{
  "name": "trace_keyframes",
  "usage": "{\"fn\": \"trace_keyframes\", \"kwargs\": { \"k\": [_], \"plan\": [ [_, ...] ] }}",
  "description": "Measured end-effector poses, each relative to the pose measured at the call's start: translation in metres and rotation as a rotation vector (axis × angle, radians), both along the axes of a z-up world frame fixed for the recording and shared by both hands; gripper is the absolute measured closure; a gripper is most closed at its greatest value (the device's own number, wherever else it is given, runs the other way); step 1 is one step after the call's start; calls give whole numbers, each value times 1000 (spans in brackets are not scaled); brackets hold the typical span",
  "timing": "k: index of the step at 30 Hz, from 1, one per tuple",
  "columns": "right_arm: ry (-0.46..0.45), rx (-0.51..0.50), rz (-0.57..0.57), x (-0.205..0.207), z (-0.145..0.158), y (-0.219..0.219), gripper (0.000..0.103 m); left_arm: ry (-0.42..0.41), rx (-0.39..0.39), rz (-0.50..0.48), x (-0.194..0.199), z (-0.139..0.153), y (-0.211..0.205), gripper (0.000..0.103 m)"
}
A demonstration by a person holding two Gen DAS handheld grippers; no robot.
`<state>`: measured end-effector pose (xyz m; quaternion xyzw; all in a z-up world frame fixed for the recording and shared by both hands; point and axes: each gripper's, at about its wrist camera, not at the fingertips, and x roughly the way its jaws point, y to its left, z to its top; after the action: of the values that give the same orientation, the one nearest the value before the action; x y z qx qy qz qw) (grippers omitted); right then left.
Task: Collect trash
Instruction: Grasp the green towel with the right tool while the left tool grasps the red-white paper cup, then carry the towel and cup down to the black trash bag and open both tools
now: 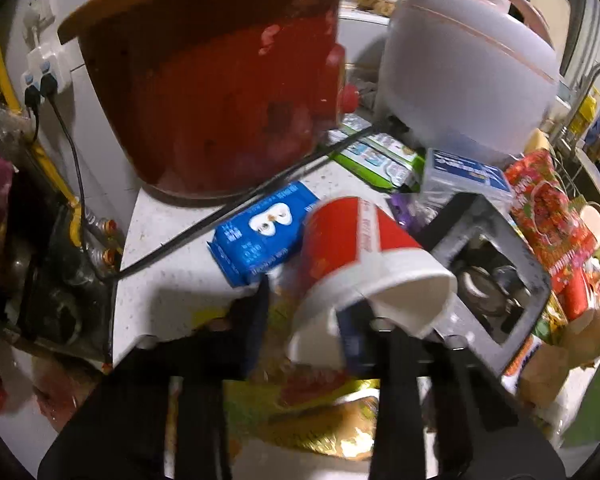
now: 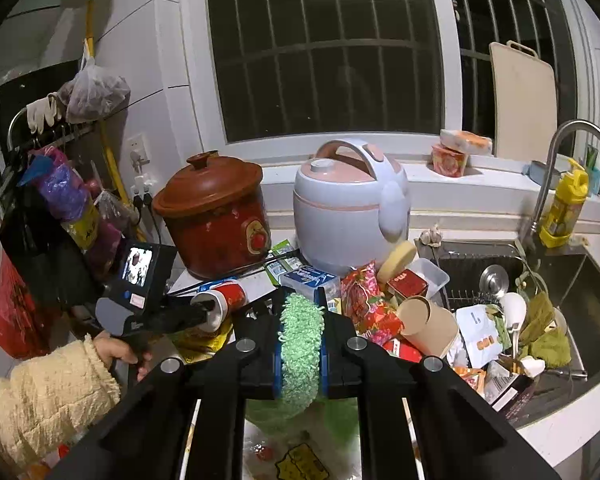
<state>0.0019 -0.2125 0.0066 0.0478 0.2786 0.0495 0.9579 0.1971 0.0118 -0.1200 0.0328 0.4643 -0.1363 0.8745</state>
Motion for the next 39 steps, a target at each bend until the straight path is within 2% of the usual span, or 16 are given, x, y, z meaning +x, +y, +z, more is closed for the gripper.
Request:
{"fn": "trace_keyframes", "kwargs": {
  "k": [2,8,11,13,15,18,22,25,27,29,30,34,35,36,38,39],
  "plan": [
    [6,6,-1,0,-2,-1,91,0,-46,-17,2,4,3,101],
    [-11,54,29,-8,12,-7,91,-91,-146,-73,-31,51,13,101],
    [-47,67,93,-28,31,-9,91,-190,-163,-203,-86,94,17,101],
    [-62,67,143,-42,41,-7,91,-217,-181,-286,-125,112,21,101],
    [-65,55,204,-61,49,-4,91,-204,-200,-353,-160,121,26,101],
    [-19,64,275,-81,44,-1,91,-122,-198,-411,-212,114,31,101],
    [158,54,353,-100,-2,12,91,54,-181,-433,-264,71,30,101],
    [327,44,371,-104,-64,23,91,189,-170,-414,-291,19,24,101],
    [401,28,372,-106,-108,27,91,225,-137,-393,-301,-18,19,101],
    [456,-3,361,-108,-157,31,91,270,-149,-337,-305,-61,19,101],
    [482,1,358,-107,-181,32,90,298,-139,-290,-304,-93,17,101],
    [578,-26,335,-106,-266,36,88,316,-36,-200,-307,-167,10,100],
    [585,-58,315,-105,-285,38,80,323,0,-187,-305,-184,6,94],
    [596,-82,290,-104,-300,40,65,335,26,-176,-303,-199,3,78],
    [595,-99,265,-102,-317,42,41,338,56,-151,-300,-218,-3,56],
    [582,-117,248,-103,-322,43,38,335,54,-146,-300,-222,-4,49]
  ]
}}
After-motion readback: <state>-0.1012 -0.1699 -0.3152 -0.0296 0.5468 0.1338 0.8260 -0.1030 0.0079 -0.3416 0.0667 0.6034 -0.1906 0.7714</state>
